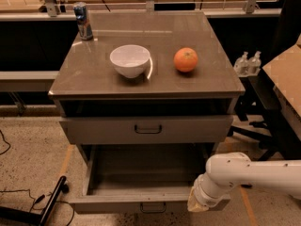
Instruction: Close middle drawer
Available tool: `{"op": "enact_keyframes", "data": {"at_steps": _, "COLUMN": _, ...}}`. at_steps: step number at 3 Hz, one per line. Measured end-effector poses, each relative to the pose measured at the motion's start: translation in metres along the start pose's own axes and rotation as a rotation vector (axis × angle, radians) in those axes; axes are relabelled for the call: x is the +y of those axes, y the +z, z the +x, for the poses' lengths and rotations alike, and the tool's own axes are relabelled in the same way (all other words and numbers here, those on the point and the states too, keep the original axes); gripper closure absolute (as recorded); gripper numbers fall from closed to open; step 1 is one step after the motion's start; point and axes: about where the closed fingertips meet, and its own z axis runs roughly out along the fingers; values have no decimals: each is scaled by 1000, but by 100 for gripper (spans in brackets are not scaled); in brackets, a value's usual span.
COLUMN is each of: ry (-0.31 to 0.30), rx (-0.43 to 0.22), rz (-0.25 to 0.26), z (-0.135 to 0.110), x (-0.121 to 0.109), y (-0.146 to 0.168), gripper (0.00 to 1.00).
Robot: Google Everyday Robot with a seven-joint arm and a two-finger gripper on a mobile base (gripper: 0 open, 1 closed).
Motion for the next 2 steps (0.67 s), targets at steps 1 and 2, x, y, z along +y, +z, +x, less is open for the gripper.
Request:
{"op": "enact_keyframes", "data": {"at_steps": 1, "ry": 17, "rx": -46, "rz": 53, "z": -5, "x": -23, "y": -13, "gripper": 100}}
{"op": "enact_keyframes", "data": {"at_steps": 2, "ry": 40, "rx": -108, "rz": 100, "z": -8, "x": -51, "y": -27, "gripper": 100}}
